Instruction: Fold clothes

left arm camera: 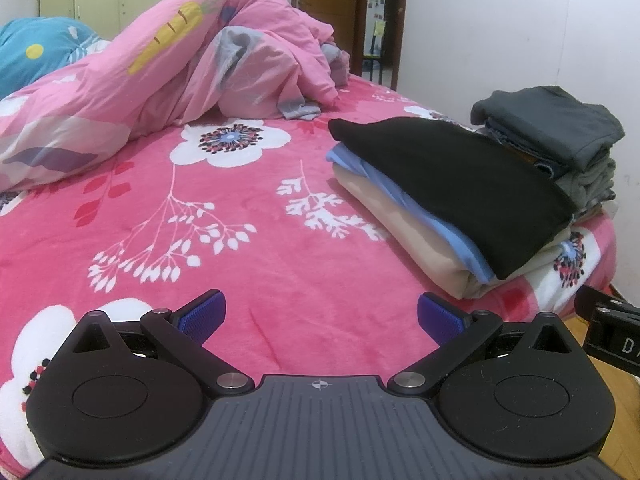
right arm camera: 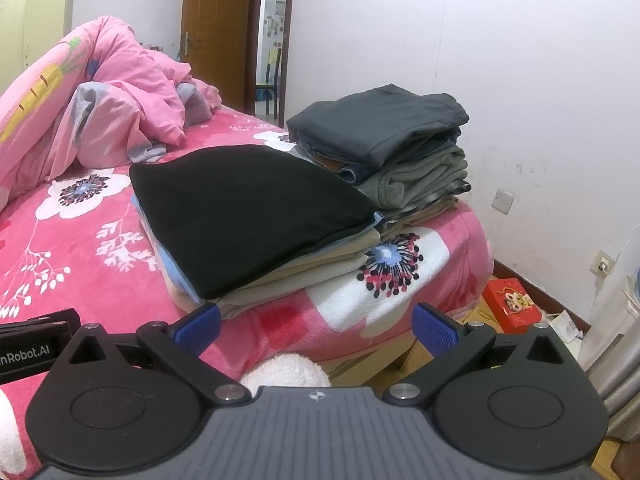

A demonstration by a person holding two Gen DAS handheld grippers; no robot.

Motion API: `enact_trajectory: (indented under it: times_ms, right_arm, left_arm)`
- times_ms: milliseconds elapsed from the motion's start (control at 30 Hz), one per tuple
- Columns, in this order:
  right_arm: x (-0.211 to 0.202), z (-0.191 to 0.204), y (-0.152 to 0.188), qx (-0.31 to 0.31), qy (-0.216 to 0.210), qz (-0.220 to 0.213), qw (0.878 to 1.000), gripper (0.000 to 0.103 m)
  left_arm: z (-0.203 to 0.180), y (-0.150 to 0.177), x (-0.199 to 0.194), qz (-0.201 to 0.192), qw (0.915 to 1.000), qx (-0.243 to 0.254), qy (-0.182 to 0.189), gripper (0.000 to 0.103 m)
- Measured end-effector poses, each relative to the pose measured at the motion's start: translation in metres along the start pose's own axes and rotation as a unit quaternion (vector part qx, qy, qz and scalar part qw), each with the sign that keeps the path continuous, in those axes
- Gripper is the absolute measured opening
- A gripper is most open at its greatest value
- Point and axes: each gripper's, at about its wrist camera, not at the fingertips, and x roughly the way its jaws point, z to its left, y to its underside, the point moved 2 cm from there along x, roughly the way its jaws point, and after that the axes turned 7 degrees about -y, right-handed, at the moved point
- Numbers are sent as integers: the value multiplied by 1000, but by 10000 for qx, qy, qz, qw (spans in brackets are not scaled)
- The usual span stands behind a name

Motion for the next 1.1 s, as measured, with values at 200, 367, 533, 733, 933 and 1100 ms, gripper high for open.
enact_trajectory:
  times_ms: [200,367,533,733,933,1100]
  right_arm:
    - [0,1,1,-5,-3,7,10000,103]
    - [0,2,1,-11,0,14,10000,103]
    - [0,2,1,-19,-1,12,10000,103]
    - [0,3,0,-25,-4,15,10000,103]
    - [0,5,0,-30,-15,11,10000,103]
    - [0,6,-1,-36,-20,5,10000,103]
  left_arm:
    - [1,0,1,17,10000,-15,-11,103]
    - [2,0,2,31,10000,-28,-12,103]
    - [3,0,2,56,10000,-41,-14,103]
    - [4,0,3,67,10000,-56,-19,103]
    - [4,0,3,75,10000,-61,-27,103]
    - [5,0,3,83,9999,-69,-30,103]
